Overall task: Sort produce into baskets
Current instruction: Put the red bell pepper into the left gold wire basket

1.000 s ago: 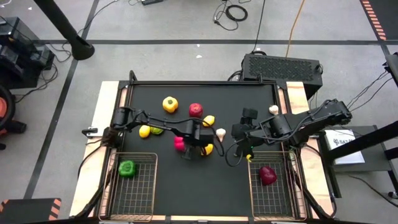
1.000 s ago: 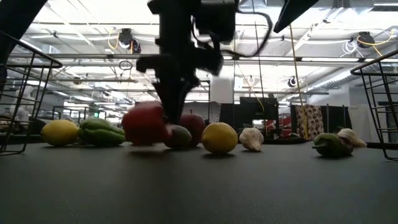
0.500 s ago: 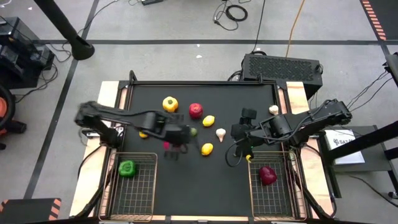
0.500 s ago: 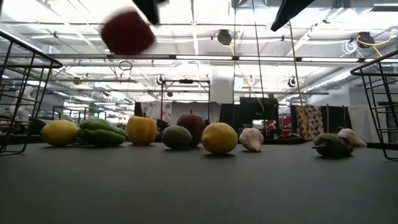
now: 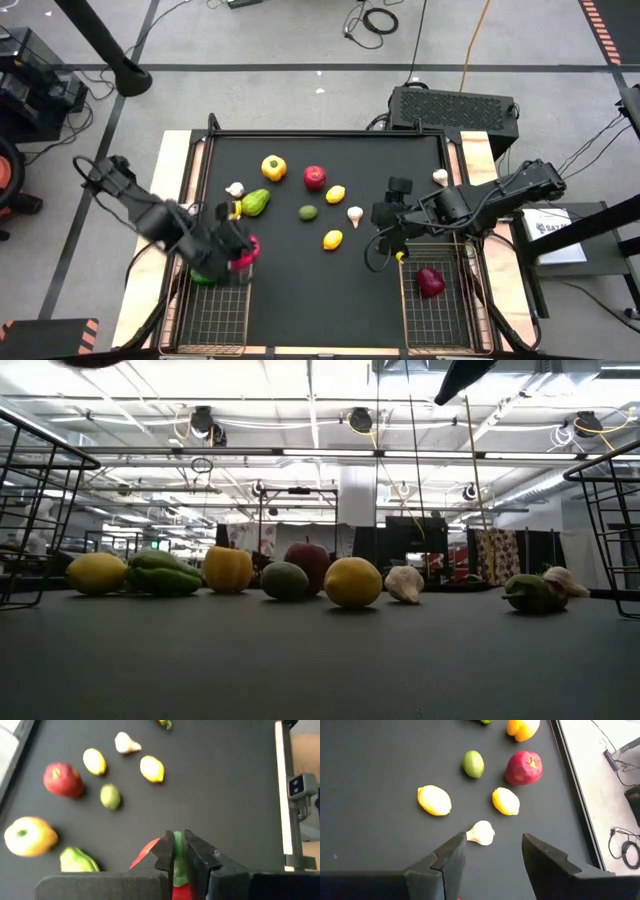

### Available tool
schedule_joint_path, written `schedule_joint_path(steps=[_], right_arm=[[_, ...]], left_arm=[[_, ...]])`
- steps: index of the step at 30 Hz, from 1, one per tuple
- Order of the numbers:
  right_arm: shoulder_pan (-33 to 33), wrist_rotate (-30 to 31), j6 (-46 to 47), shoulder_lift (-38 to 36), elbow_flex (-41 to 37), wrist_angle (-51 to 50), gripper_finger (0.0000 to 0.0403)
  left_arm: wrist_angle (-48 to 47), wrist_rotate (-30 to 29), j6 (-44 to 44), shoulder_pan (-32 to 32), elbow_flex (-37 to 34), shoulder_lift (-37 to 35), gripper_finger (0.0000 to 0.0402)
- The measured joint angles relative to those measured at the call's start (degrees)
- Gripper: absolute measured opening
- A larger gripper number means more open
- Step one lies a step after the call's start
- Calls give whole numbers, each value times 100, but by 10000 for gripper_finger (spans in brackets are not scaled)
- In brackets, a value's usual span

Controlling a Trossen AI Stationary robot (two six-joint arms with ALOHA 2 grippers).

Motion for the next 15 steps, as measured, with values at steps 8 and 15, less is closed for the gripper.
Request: schedule_joint_path(steps=[8,15], right_arm=[[0,0,-40,0,0,66,183],[0,0,-414,0,0,485,183]], left_arm=[[150,-833,-2192,-1053,-1336,21,33],[217,-1036,-3611,-1338,-2298,20,33]])
